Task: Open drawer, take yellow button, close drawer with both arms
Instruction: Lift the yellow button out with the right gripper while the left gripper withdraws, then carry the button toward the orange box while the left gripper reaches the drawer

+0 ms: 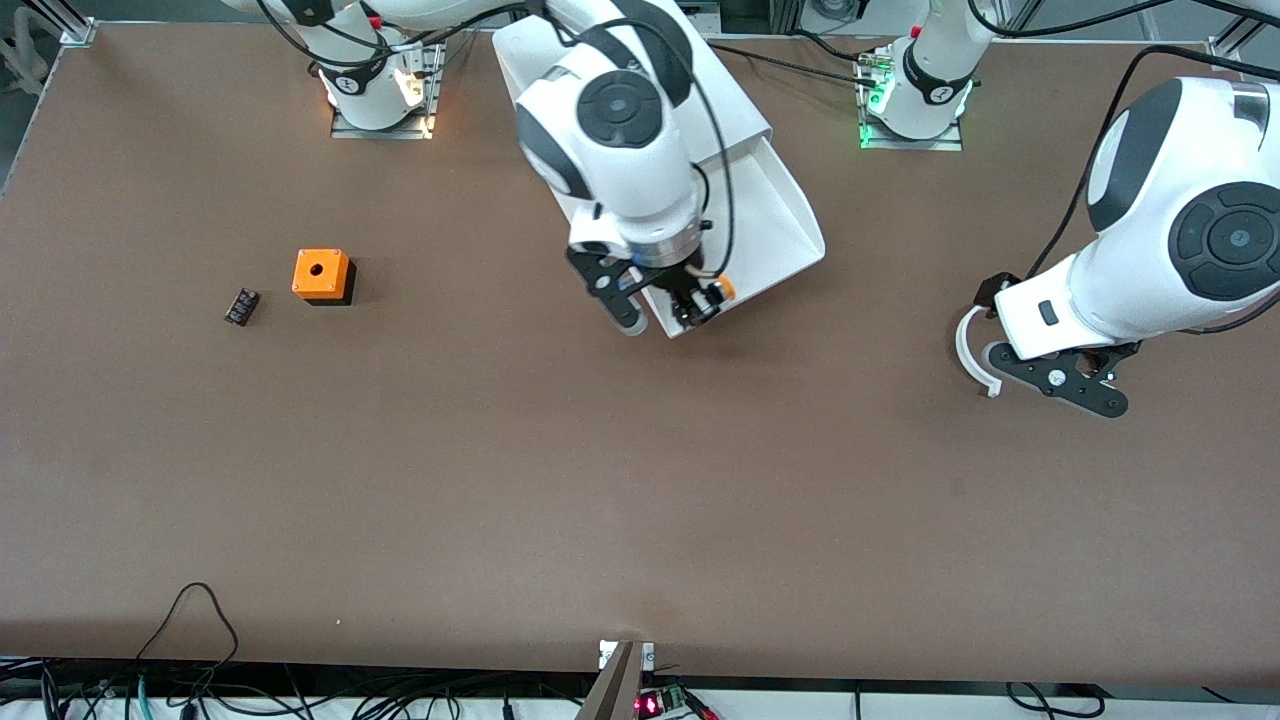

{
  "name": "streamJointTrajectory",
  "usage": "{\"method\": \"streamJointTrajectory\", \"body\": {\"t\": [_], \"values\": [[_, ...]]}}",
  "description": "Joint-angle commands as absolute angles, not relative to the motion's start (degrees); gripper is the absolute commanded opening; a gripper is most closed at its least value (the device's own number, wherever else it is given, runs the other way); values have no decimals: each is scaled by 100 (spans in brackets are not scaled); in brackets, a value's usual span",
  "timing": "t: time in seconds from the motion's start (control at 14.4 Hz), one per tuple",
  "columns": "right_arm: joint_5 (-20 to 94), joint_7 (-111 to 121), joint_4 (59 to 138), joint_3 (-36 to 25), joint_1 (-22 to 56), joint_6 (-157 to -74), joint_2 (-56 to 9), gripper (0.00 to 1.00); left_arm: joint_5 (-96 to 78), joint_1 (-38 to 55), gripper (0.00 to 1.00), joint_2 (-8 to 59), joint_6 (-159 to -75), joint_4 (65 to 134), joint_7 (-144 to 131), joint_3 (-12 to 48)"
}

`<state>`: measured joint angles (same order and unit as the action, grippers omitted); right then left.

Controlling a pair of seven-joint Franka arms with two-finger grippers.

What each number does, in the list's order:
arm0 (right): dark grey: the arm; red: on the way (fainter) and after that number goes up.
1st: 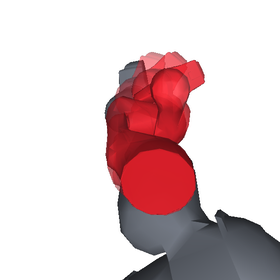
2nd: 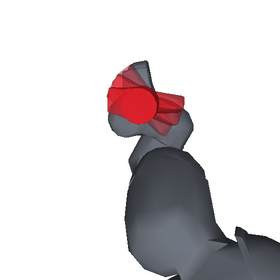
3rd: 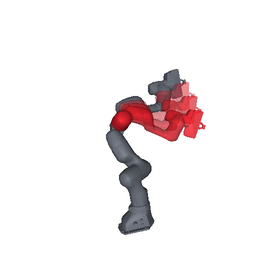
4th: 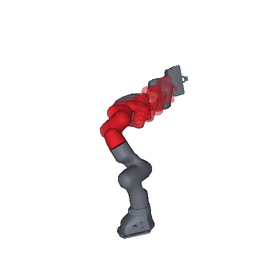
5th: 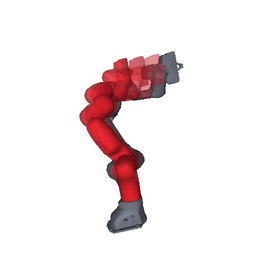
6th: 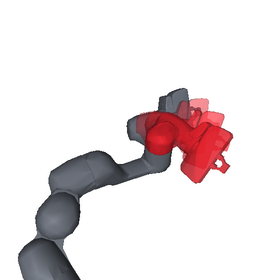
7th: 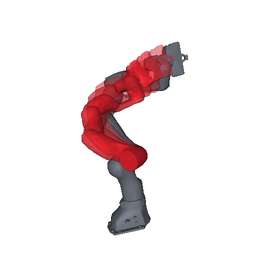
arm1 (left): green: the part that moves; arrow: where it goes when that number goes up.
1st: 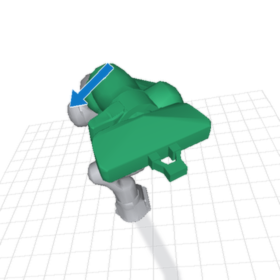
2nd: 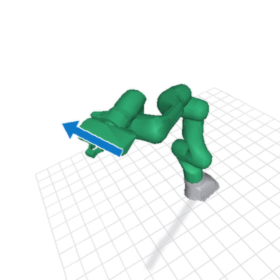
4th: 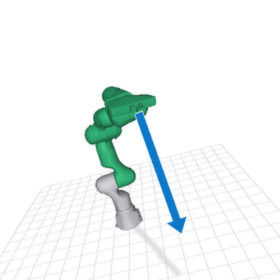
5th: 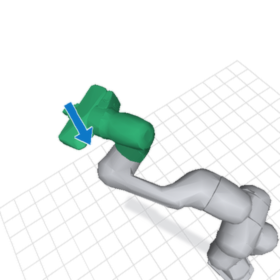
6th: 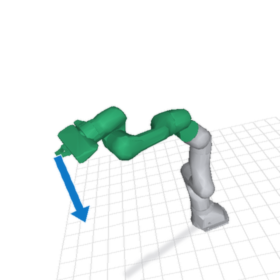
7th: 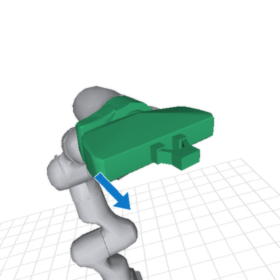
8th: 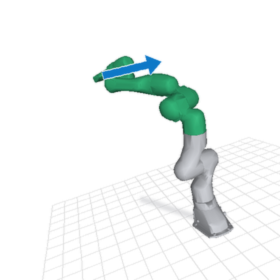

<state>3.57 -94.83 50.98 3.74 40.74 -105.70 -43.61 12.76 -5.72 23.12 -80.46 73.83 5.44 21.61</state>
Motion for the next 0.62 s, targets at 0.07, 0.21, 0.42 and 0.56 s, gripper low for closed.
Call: {"method": "streamJointTrajectory", "body": {"t": [0.07,0.21,0.42,0.56], "values": [[598,-8073,5001,457,3412,-10179,-4280,0,405,-668,100,2408,-8463,7593,-1210,2136],[702,-7246,5001,457,3008,-10073,-4289,0,387,-450,100,2399,-8857,7804,-2034,2171],[1072,-6147,5027,457,2393,-10002,-4280,0,387,-11,100,2399,-9314,8111,-3423,2171],[1072,-5269,5071,448,2058,-9915,-4280,0,387,245,100,2391,-9701,8427,-4197,2171]]}}
